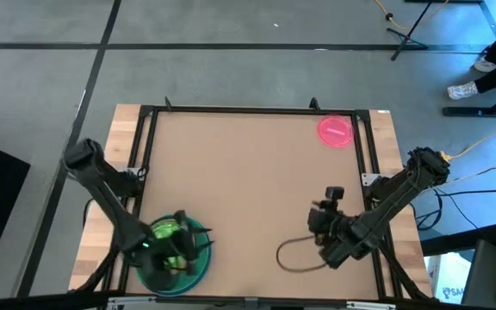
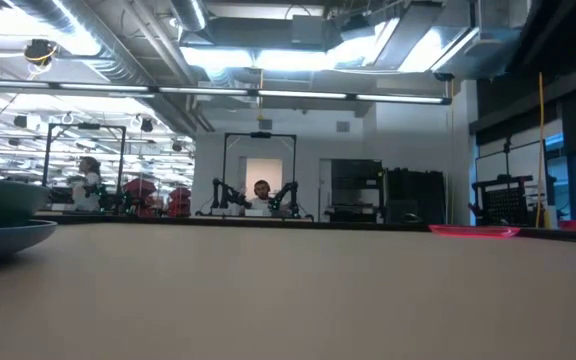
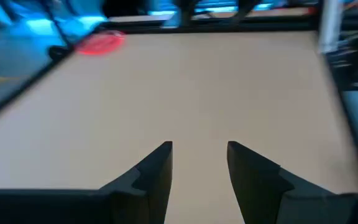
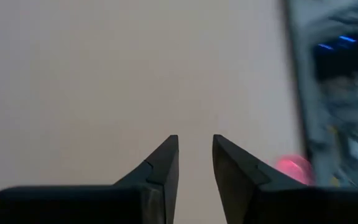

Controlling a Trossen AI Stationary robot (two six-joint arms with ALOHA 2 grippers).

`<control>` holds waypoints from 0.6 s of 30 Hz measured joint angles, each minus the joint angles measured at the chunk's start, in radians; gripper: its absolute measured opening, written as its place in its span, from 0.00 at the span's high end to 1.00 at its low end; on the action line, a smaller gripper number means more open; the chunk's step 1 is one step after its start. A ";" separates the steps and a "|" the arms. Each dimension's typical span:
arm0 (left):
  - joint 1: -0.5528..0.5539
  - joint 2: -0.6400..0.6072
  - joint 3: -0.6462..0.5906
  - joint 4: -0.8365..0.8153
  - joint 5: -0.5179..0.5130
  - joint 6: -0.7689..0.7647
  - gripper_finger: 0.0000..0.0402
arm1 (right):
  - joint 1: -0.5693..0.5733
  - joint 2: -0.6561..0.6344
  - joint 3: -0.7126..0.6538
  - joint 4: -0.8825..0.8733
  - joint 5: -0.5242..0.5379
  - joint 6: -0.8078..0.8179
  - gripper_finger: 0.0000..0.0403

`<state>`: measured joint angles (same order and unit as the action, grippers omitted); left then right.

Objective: Stack plastic plates
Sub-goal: Stack the pink plate on top of the light green plate

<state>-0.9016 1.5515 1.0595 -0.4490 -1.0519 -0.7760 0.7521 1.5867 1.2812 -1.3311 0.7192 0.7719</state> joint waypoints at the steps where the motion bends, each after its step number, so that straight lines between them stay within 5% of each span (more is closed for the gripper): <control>1: 0.019 0.039 0.000 0.033 -0.019 0.021 0.63 | -0.011 0.000 0.000 -0.035 0.021 0.036 0.77; 5: 0.097 0.171 0.000 0.188 -0.010 0.132 0.63 | -0.100 -0.011 0.000 -0.117 0.021 0.069 0.77; 9: 0.169 0.234 0.000 0.356 0.175 0.258 0.63 | -0.237 -0.045 -0.037 -0.098 -0.039 -0.036 0.77; 12: 0.196 0.244 0.000 0.448 0.289 0.346 0.63 | -0.368 -0.110 -0.122 -0.030 -0.112 -0.146 0.77; 18: 0.181 0.244 0.000 0.511 0.282 0.437 0.63 | -0.708 -0.292 -0.349 0.246 -0.259 -0.388 0.81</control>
<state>-0.7210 1.7954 1.0592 0.0620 -0.7704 -0.3392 0.0439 1.2948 0.9317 -1.0848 0.4602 0.3838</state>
